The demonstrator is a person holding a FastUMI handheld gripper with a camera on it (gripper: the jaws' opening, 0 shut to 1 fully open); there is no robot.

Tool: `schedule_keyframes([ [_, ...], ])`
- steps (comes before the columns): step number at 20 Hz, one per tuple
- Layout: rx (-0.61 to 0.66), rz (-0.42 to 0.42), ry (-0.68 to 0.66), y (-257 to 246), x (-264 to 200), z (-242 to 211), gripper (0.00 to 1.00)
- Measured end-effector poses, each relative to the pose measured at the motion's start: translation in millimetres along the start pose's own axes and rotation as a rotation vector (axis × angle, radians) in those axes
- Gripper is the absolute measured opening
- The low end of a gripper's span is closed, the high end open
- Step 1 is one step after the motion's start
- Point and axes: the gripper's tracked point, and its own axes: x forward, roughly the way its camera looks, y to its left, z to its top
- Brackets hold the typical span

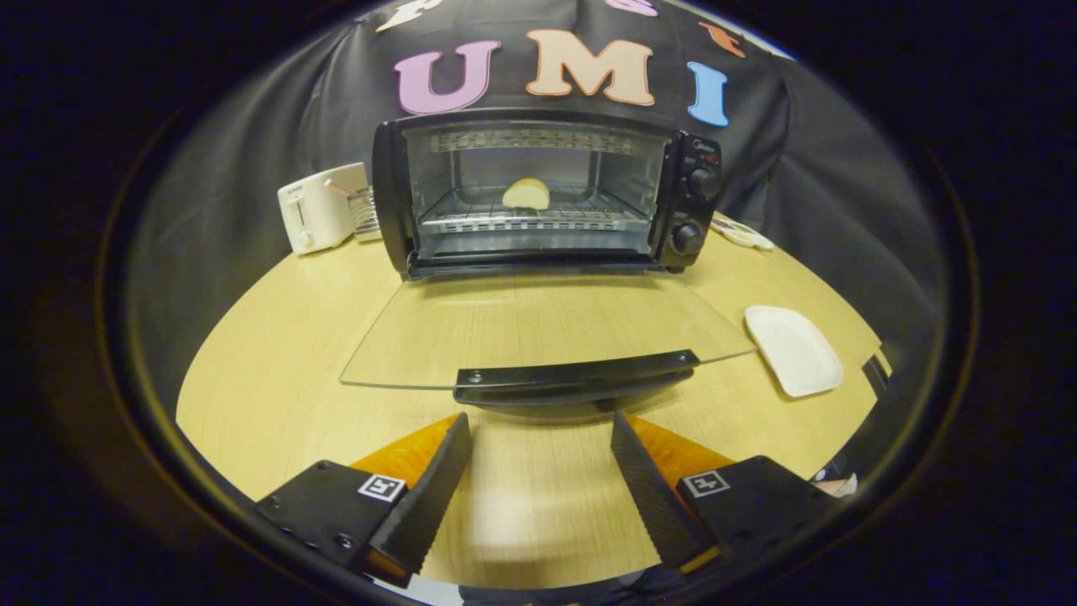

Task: Open the toaster oven, put the food inside, and close the toaster oven door.

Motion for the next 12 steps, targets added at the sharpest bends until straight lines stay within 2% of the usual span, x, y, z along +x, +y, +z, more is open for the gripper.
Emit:
schedule_keyframes([
  [12,-0.013,-0.037,-0.008,-9.3,-3.1,11.4,1.0],
])
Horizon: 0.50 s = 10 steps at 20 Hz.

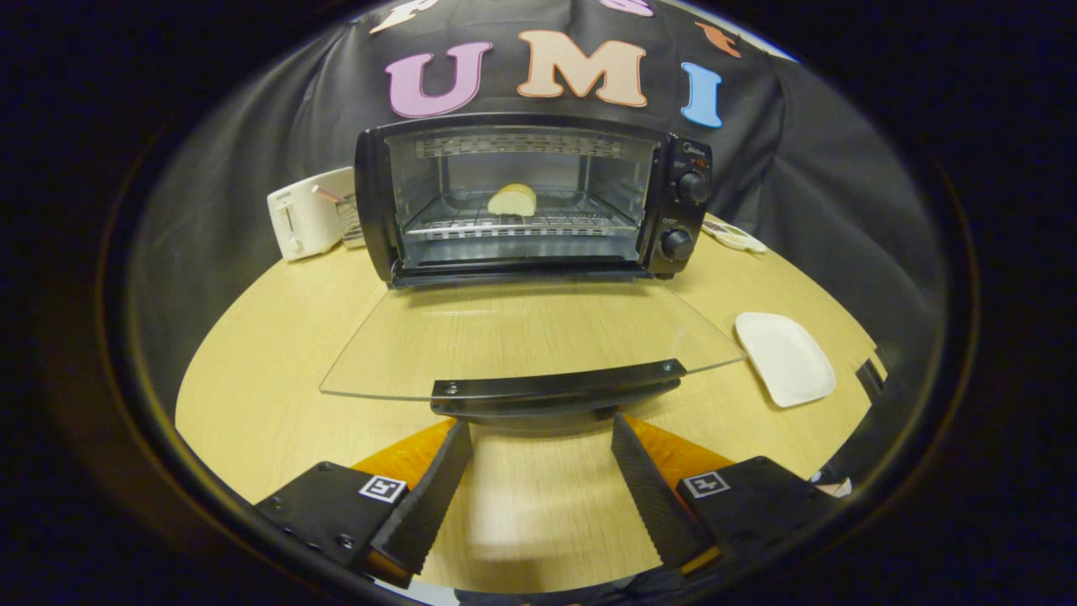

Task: Open the toaster oven, put the food inside, and close the toaster oven door.

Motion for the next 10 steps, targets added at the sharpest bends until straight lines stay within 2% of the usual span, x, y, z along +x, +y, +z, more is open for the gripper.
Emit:
schedule_keyframes([
  [10,-0.02,-0.043,-0.066,-2.9,-12.9,30.6,1.0],
])
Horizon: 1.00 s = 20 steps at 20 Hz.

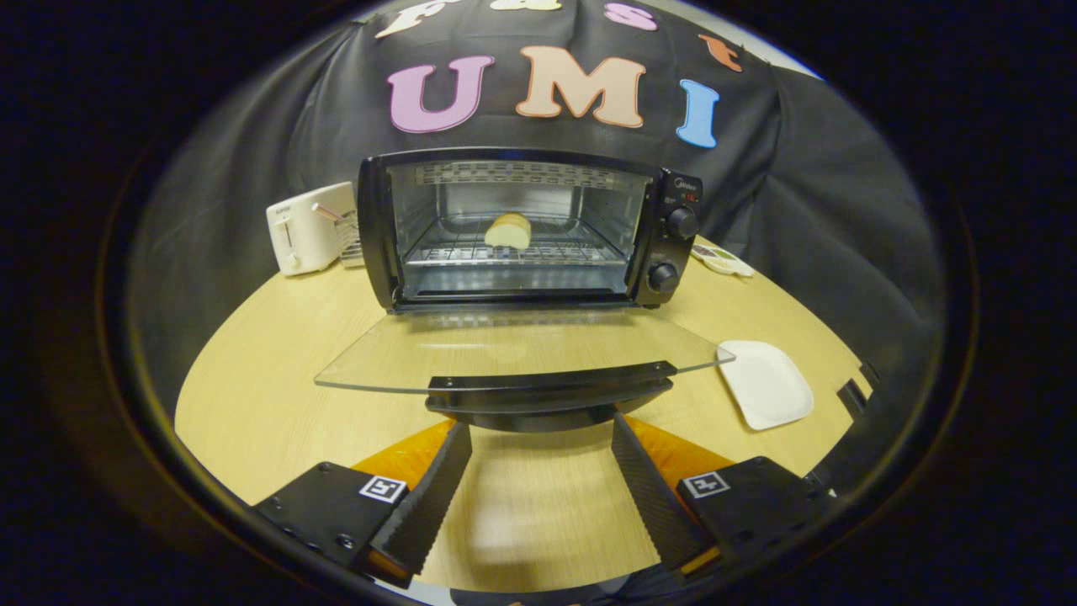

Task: Open the toaster oven, put the food inside, and close the toaster oven door.

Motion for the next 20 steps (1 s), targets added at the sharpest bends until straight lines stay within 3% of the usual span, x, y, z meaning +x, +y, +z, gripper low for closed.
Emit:
schedule_keyframes([
  [15,0.023,0.06,-0.232,12.2,-6.1,104.4,1.0],
  [20,-0.013,0.074,-0.259,16.2,-0.2,110.0,1.0],
])
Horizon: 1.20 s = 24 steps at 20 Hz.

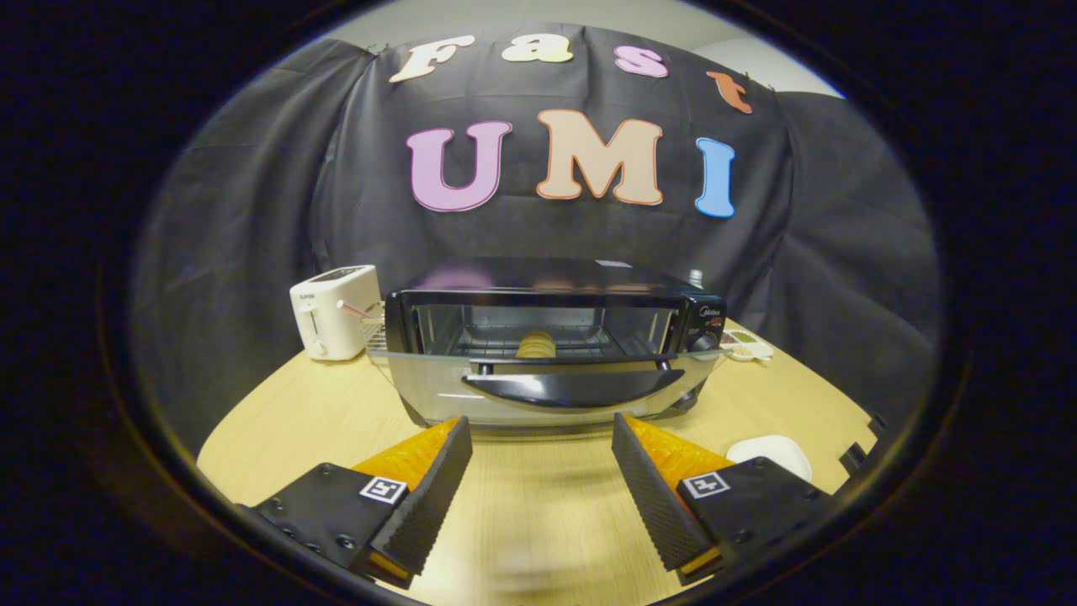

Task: Open the toaster oven, put the food inside, and close the toaster oven door.

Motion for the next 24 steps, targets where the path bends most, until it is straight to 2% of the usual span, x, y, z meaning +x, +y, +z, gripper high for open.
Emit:
schedule_keyframes([
  [13,0.062,0.045,-0.136,0.8,20.7,60.0,1.0],
  [17,0.044,0.049,-0.225,-3.9,2.6,86.5,1.0],
  [21,0.082,0.062,-0.313,-11.2,-32.2,118.2,1.0],
  [24,0.107,0.066,-0.318,-17.9,-59.5,124.7,1.0],
])
